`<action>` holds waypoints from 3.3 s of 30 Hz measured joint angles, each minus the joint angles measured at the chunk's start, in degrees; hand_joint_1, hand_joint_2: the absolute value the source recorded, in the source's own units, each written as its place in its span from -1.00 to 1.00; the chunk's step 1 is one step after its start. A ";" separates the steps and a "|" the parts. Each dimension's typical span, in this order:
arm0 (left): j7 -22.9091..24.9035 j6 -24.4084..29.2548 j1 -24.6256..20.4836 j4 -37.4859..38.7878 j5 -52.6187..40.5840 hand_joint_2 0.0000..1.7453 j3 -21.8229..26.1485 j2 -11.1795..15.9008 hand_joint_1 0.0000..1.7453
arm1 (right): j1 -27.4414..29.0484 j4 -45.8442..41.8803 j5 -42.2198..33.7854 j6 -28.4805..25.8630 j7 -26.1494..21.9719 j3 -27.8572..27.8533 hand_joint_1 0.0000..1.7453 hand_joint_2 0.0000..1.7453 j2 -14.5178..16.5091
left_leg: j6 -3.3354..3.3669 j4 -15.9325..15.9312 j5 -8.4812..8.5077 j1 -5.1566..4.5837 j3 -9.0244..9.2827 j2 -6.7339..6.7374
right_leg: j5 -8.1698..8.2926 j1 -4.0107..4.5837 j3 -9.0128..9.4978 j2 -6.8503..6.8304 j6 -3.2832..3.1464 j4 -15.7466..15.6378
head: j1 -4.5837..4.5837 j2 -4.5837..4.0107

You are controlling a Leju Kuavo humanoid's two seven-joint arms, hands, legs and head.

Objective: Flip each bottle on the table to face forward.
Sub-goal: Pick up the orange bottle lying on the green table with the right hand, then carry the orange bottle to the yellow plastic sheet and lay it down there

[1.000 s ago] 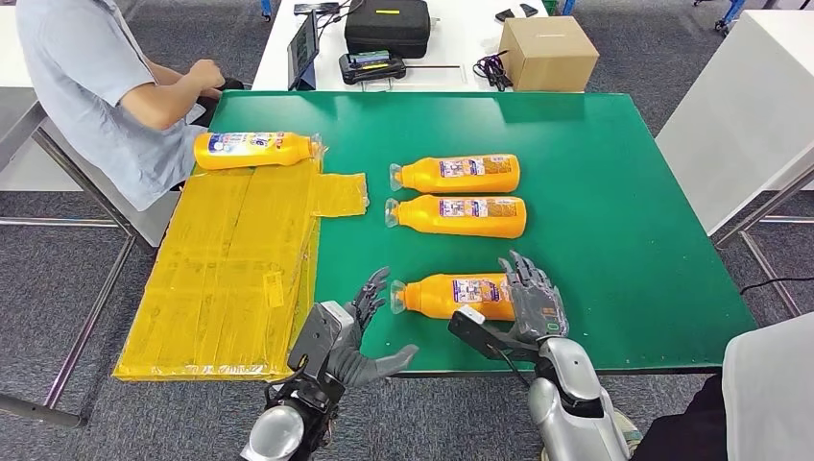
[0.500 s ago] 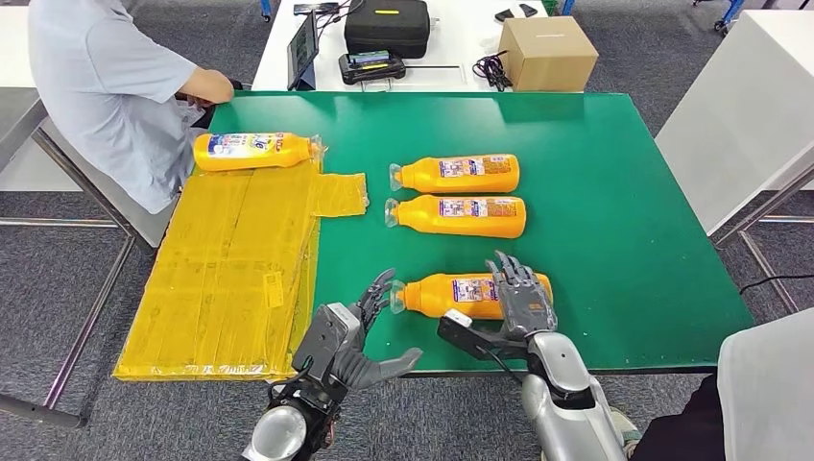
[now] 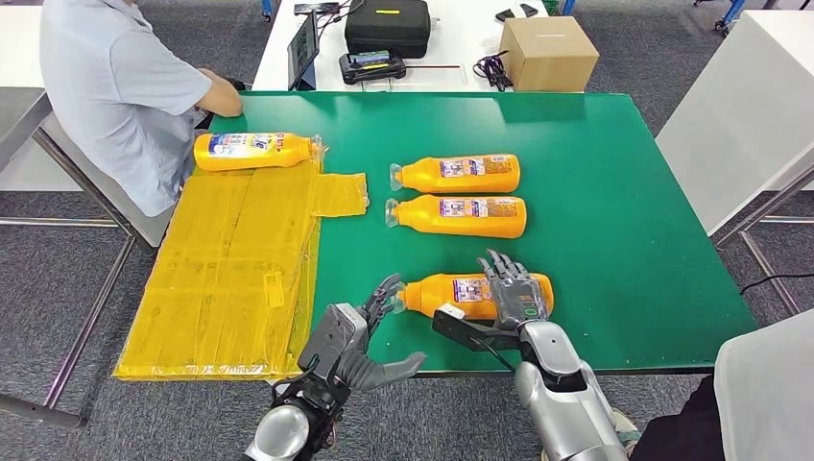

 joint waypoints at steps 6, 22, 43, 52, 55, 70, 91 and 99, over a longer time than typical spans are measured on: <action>-0.07 -0.27 -0.07 1.47 -0.69 1.00 -0.06 0.00 -1.00 | -2.22 3.04 -0.04 1.85 1.67 0.67 -1.00 1.00 -0.82 | 0.00 0.00 0.00 0.00 0.10 0.04 | 0.00 0.01 0.09 0.01 0.00 0.00 | 0.01 0.00; 0.40 -0.35 -0.05 2.12 -1.61 1.00 0.28 0.00 -1.00 | -7.49 8.80 3.16 6.98 5.97 2.92 -0.80 1.00 -2.23 | 0.07 0.00 0.04 -0.05 0.59 0.01 | 0.04 -0.04 0.57 0.01 0.05 -0.02 | 0.01 0.00; -0.78 -1.86 -0.56 3.42 -0.67 1.00 -0.46 0.00 -1.00 | -11.95 17.57 -12.16 12.28 -3.70 5.59 1.00 1.00 -10.81 | 0.23 0.00 0.02 -0.08 1.19 -0.16 | 0.02 -0.05 0.64 -0.18 0.08 -0.19 | 0.01 0.00; -1.13 -0.08 -2.08 3.79 0.56 1.00 -1.52 -0.01 -1.00 | -10.66 16.01 -28.99 12.90 -8.42 6.75 1.00 1.00 -13.78 | 0.26 0.00 -0.02 -0.08 1.26 -0.10 | 0.02 -0.05 0.72 -0.16 0.09 -0.22 | 0.03 0.00; -1.15 1.17 -2.49 3.79 2.27 1.00 -1.73 -0.04 -1.00 | -9.24 13.81 -34.92 13.77 -9.45 6.41 1.00 1.00 -14.46 | 0.26 0.00 -0.04 -0.07 1.27 0.03 | 0.07 -0.03 1.10 -0.11 0.10 -0.22 | 0.03 0.00; -3.28 3.00 -2.37 7.26 20.93 1.00 1.86 -0.51 -1.00 | -5.61 2.61 -43.56 13.70 -10.25 6.18 1.00 1.00 -9.74 | 0.21 -0.01 0.18 -0.01 0.62 0.19 | 0.24 0.03 0.64 0.04 -0.03 -0.12 | 0.02 0.00; -11.70 7.42 -6.45 11.91 20.99 1.00 1.68 -1.14 -1.00 | -3.98 -1.75 -44.33 12.21 -13.08 12.93 1.00 1.00 -0.74 | 0.21 0.00 0.22 -0.03 0.03 0.10 | 0.24 0.00 0.09 -0.04 -0.01 -0.07 | 0.03 0.00; -14.41 9.42 -8.54 12.97 23.31 1.00 1.74 -1.30 -1.00 | -3.90 -1.60 -45.32 11.98 -13.79 15.08 1.00 1.00 0.81 | 0.21 0.00 0.22 -0.03 -0.03 0.09 | 0.24 -0.01 0.05 -0.05 -0.01 -0.07 | 0.04 0.00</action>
